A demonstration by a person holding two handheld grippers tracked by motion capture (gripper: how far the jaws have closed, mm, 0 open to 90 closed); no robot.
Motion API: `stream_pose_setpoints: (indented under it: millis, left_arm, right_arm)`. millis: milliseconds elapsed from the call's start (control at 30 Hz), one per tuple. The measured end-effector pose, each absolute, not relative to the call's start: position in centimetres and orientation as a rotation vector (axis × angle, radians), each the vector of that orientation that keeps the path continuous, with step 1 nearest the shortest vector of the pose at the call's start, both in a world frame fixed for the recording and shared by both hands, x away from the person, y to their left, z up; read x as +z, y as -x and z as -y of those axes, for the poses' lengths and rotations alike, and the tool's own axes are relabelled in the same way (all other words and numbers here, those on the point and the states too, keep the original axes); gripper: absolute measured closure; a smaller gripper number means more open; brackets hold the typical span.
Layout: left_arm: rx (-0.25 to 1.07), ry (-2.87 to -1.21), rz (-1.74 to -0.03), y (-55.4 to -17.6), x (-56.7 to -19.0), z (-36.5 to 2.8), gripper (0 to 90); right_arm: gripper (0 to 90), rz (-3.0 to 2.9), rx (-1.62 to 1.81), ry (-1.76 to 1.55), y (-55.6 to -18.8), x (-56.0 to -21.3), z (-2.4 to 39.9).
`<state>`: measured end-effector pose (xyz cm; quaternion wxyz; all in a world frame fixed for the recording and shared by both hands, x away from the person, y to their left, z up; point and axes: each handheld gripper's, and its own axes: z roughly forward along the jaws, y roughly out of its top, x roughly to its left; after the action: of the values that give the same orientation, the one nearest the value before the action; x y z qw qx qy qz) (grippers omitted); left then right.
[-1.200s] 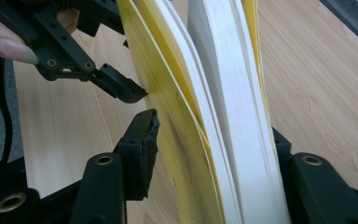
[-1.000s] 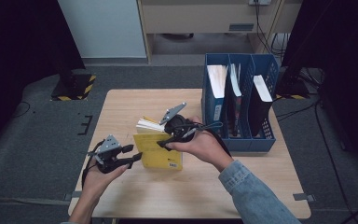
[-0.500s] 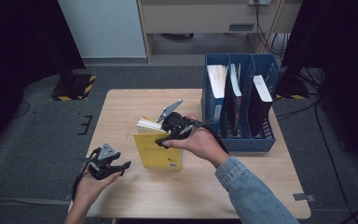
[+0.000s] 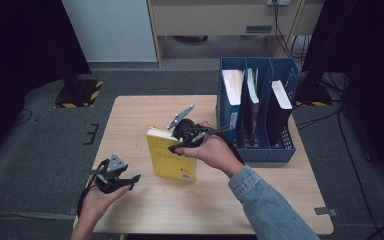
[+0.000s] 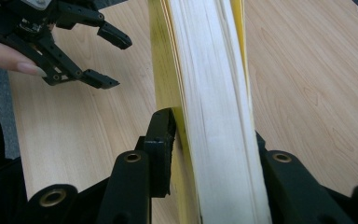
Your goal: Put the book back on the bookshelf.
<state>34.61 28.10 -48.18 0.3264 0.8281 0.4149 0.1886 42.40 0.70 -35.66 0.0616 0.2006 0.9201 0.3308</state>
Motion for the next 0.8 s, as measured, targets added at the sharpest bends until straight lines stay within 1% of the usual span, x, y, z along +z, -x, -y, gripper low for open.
stream_pose_setpoints:
  millis: [33,133,367,433,533,600,633,800]
  left_arm:
    - [0.489,-2.171,-1.087,-34.6,-48.2,-28.1,36.9]
    - [0.486,-2.182,-1.084,-34.6,-48.3,-28.0,36.5]
    - [0.493,-2.186,-1.089,-34.7,-48.4,-27.9,33.1]
    - [0.498,-2.188,-1.091,-34.7,-48.4,-28.0,30.8]
    - [0.509,-2.193,-1.119,-34.9,-48.7,-28.0,24.5]
    - [0.533,-2.195,-1.155,-35.1,-48.8,-28.0,14.8]
    - [0.54,-2.195,-1.157,-35.0,-48.8,-28.0,12.7]
    - [0.539,-2.193,-1.182,-35.1,-48.9,-28.3,8.9]
  right_arm:
    - [65.9,-2.782,1.002,-0.611,-42.4,-35.6,-0.7]
    - [66.5,-2.784,0.994,-0.612,-42.5,-35.6,-0.8]
    - [73.2,-2.774,0.985,-0.621,-42.6,-35.6,-0.8]
    - [73.8,-2.771,0.987,-0.628,-42.6,-35.6,-0.8]
    - [74.2,-2.766,0.999,-0.652,-42.8,-35.6,-0.6]
    - [74.3,-2.761,1.018,-0.696,-43.1,-35.7,-0.4]
    - [74.4,-2.76,1.024,-0.71,-43.3,-35.7,-0.3]
    - [74.5,-2.747,1.044,-0.759,-43.6,-35.7,0.1]
